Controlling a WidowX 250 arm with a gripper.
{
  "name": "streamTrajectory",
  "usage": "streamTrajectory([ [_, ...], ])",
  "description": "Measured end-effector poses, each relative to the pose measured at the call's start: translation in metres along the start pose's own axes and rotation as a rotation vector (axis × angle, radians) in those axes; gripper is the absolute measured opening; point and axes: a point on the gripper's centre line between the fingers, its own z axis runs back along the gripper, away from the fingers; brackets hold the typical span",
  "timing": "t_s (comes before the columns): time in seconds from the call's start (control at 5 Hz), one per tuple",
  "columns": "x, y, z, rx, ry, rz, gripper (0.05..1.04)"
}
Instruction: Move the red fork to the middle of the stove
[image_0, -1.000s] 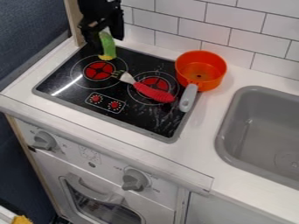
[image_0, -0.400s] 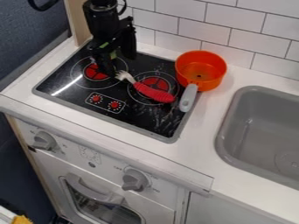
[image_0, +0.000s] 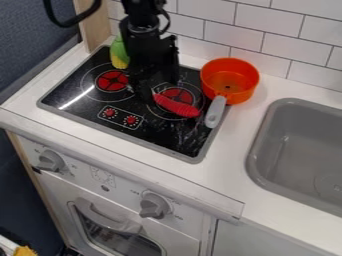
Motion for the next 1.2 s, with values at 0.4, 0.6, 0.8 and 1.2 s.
streamTrajectory([
  [0.4, -0.020, 0.000, -0.023, 0.050, -0.006, -0.025, 1.001],
  [0.6, -0.022, -0.006, -0.029, 0.066, -0.018, -0.032, 0.954],
  [0.8, -0.021, -0.011, -0.032, 0.083, -0.009, -0.048, 0.708],
  [1.2, -0.020, -0.006, -0.033, 0.103, -0.017, -0.067, 0.409],
])
